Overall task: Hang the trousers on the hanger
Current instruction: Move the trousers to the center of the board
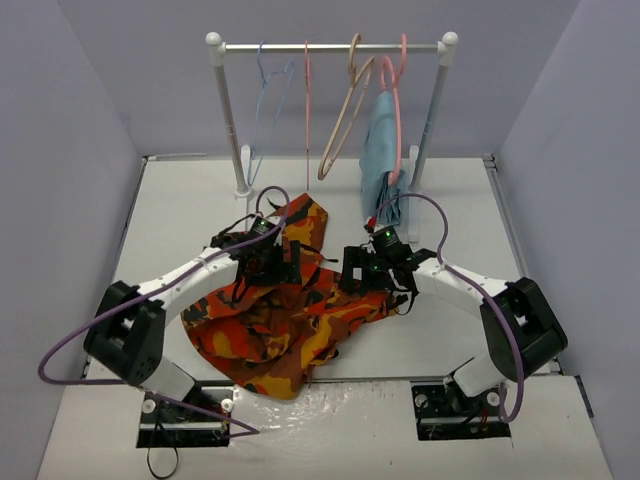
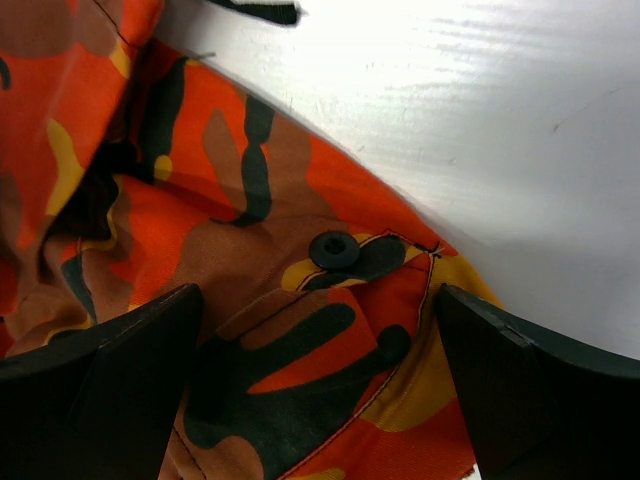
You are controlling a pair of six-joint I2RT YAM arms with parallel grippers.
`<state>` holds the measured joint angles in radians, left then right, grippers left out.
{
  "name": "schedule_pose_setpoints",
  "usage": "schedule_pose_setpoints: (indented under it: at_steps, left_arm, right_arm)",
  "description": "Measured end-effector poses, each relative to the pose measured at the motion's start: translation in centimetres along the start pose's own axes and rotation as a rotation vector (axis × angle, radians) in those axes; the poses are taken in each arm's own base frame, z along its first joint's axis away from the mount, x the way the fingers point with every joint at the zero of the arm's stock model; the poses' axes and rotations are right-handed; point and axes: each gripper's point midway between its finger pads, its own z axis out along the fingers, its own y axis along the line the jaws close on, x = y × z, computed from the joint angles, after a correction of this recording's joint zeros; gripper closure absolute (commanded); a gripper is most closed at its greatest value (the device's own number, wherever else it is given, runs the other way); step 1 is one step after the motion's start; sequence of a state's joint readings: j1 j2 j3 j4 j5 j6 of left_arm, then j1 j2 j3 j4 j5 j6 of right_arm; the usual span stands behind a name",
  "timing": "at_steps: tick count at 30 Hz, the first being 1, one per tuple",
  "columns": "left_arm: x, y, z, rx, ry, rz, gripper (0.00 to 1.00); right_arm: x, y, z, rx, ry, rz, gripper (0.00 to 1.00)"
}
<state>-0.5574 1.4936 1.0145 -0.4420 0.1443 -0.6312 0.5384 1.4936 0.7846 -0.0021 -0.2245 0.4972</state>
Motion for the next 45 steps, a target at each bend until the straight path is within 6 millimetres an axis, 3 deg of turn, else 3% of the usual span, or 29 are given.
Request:
schedule_pose_setpoints:
  at_steps: [4, 6, 8, 10, 12, 14, 16, 21, 25, 30, 34, 38, 41, 45]
  left_arm:
    - [1.5, -0.8, 3.0, -0.004, 0.076, 0.054, 0.10]
    - [2.2, -1.2, 4.0, -0.006, 0.101, 0.078, 0.10]
    - [3.0, -1.3, 5.0, -0.015, 0.124, 0.099, 0.20]
    - [2.9, -1.5, 5.5, -0.034, 0.125, 0.120, 0.45]
    - [2.6, -1.5, 6.0, -0.052, 0.114, 0.130, 0.79]
    - [2.3, -1.2, 6.2, -0.074, 0.102, 0.130, 0.90]
    - [2.2, -0.8, 6.5, -0.091, 0.093, 0.128, 1.00]
    - [2.0, 0.1, 5.7, -0.128, 0.064, 0.124, 1.00]
    - [0.5, 2.3, 2.2, -0.180, -0.006, 0.084, 1.00]
    - [-6.0, 5.8, -6.8, -0.194, -0.298, -0.074, 1.00]
    - [-7.7, 9.2, -11.7, -0.261, -0.433, -0.169, 1.00]
    - [-6.6, 12.0, -12.1, -0.333, -0.422, -0.231, 1.00]
    - [-4.3, 14.1, -11.0, -0.396, -0.351, -0.262, 1.00]
    - [-1.5, 18.6, -10.6, -0.499, -0.309, -0.386, 1.00]
  right_arm:
    - [1.3, -0.2, 0.8, 0.013, 0.040, -0.001, 0.03]
    - [1.7, -0.3, 1.1, 0.018, 0.051, -0.002, 0.11]
    - [1.8, -0.4, 1.3, 0.024, 0.054, -0.003, 0.28]
    - [1.9, -0.8, 1.5, 0.046, 0.057, -0.002, 0.46]
    - [2.0, -1.1, 1.6, 0.062, 0.065, -0.002, 0.71]
    - [2.0, -1.3, 1.8, 0.075, 0.075, -0.001, 0.81]
    - [2.2, -1.5, 2.1, 0.087, 0.089, 0.002, 1.00]
    - [1.9, -1.9, 1.9, 0.131, 0.100, -0.003, 1.00]
    - [-0.4, -4.7, -0.5, 0.246, 0.060, 0.029, 1.00]
    - [-8.1, -12.4, -7.6, 0.438, -0.141, 0.201, 1.00]
    - [-12.5, -16.9, -13.3, 0.562, -0.288, 0.299, 1.00]
    - [-13.9, -18.5, -15.3, 0.608, -0.318, 0.337, 1.00]
    - [-14.1, -19.2, -15.0, 0.620, -0.303, 0.349, 1.00]
    - [-13.9, -20.5, -14.3, 0.635, -0.263, 0.389, 1.00]
